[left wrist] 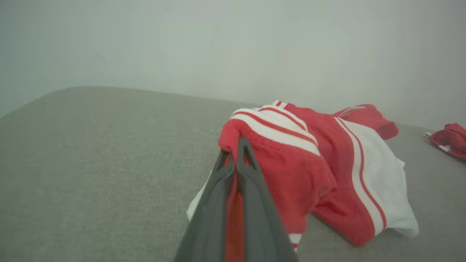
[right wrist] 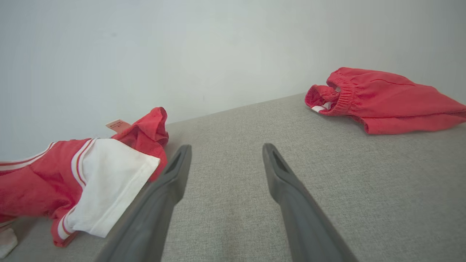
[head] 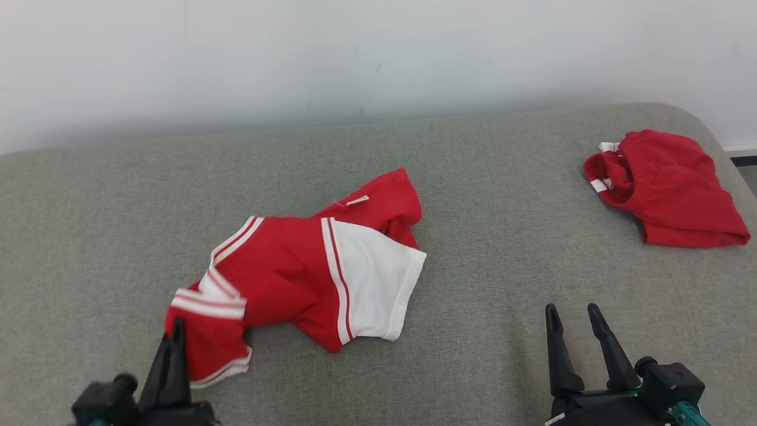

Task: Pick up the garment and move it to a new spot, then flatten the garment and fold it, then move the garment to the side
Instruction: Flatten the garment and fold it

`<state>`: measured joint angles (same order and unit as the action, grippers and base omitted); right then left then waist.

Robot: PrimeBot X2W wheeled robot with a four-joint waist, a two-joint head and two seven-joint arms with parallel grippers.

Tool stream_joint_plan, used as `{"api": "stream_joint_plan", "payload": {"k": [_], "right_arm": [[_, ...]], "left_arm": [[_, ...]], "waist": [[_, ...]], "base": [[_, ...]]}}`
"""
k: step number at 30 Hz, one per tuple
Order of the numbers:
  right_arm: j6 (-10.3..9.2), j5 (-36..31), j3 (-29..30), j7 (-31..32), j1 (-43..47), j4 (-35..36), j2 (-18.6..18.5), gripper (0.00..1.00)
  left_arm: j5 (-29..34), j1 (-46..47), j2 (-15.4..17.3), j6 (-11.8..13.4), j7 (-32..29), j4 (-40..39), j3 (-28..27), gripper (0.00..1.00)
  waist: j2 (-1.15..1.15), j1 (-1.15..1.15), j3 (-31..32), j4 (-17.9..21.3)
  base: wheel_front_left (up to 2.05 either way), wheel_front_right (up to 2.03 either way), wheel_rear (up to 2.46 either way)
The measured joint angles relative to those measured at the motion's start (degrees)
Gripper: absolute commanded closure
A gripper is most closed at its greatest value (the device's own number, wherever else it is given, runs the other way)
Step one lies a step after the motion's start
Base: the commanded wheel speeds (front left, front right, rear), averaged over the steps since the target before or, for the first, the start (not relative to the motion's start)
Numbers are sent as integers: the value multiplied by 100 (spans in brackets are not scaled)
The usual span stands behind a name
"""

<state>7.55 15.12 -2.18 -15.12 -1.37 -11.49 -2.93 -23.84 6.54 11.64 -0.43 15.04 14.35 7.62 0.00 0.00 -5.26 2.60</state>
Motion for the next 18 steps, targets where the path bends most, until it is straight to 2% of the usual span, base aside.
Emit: {"api": "stream_joint_plan", "payload": {"k": [5, 9, 10, 11, 18], "right_arm": [[0, -7, -9, 0, -58, 1, 0, 0], [1, -9, -54, 0, -92, -12, 4, 0], [0, -9, -48, 0, -97, -12, 2, 0], [0, -9, -48, 0, -99, -9, 2, 0], [0, 0, -53, 0, -129, -12, 3, 0]], "left_arm": [[-49, -528, -308, 48, 1, 109, -345, 100], [-35, -583, -407, -67, 0, 539, -391, 100], [-12, -576, -433, -101, 0, 587, -417, 59], [31, -540, -455, -107, 0, 560, -475, 0], [475, -129, -474, -168, 1, -201, -902, 0]], "waist": [[0, 0, -66, -80], [0, 0, -113, -139], [0, 1, -123, -147], [0, 0, -132, -154], [0, 0, -186, -116]], "base": [[0, 0, 0], [0, 0, 0], [0, 0, 0], [0, 0, 0], [0, 0, 0]]}}
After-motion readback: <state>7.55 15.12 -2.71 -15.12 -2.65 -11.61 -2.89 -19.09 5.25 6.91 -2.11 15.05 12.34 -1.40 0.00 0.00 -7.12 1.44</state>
